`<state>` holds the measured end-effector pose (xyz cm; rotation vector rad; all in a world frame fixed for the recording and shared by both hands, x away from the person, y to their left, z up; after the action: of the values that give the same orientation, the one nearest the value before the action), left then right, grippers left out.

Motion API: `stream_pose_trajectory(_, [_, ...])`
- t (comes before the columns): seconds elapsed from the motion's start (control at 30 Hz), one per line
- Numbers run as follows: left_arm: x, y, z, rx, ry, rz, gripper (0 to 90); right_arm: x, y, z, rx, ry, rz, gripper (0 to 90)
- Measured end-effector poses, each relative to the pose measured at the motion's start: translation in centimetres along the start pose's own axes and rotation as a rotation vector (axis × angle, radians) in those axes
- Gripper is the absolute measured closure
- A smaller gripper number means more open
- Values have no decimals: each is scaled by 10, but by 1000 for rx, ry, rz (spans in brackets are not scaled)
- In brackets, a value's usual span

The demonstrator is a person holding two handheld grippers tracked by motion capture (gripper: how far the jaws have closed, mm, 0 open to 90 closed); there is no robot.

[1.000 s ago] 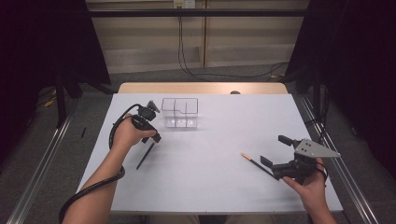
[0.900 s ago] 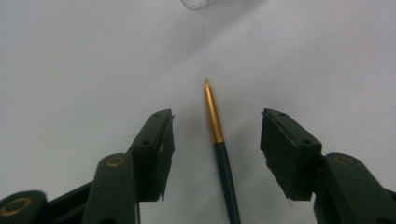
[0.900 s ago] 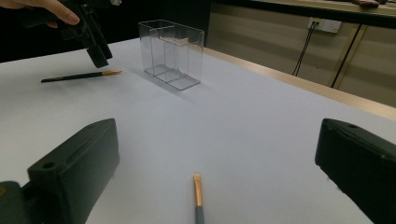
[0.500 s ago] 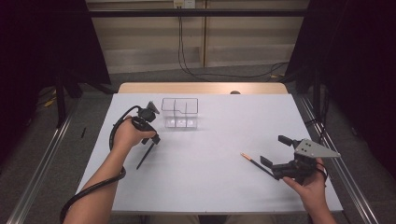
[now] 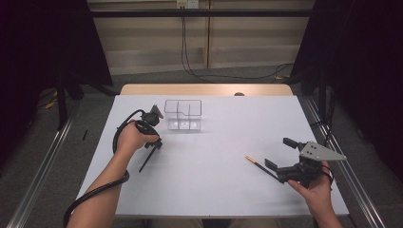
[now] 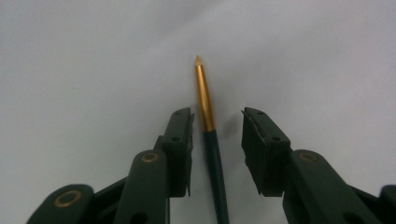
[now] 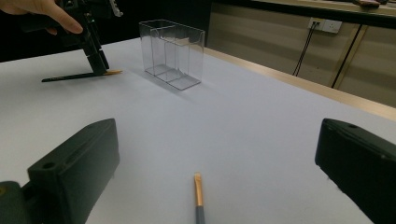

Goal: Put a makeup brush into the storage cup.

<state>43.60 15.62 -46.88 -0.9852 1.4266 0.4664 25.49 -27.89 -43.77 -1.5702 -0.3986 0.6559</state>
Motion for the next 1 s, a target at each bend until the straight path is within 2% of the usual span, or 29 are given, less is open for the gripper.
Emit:
stream_pose_trajectory(0.37, [5, -2, -1, -5, -30, 43, 729, -1, 0, -1, 2, 0, -2, 0])
stream_pose_trajectory(0.53, [5, -2, -1, -2, -54, 47, 785, 0, 0, -1, 2, 0, -2, 0])
stream_pose_trajectory(0.73, [6, -3, -2, 3, -76, 51, 807, -1, 0, -1, 0, 1, -2, 0])
stream_pose_trajectory(1.0, [7, -1, 1, -27, -72, 42, 841, -1, 0, -1, 0, 0, -3, 0])
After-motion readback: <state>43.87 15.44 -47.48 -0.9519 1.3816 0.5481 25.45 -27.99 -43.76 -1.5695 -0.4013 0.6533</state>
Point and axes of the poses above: each handheld gripper's, and its own axes: x roughly forward along the jaws, y roughly out of its underside, z roughly to its left, the point moved 3 cm from there along x, roughly forward along the jaws, and after that the axes turned 7 degrees about -z, right-handed, at the moved point
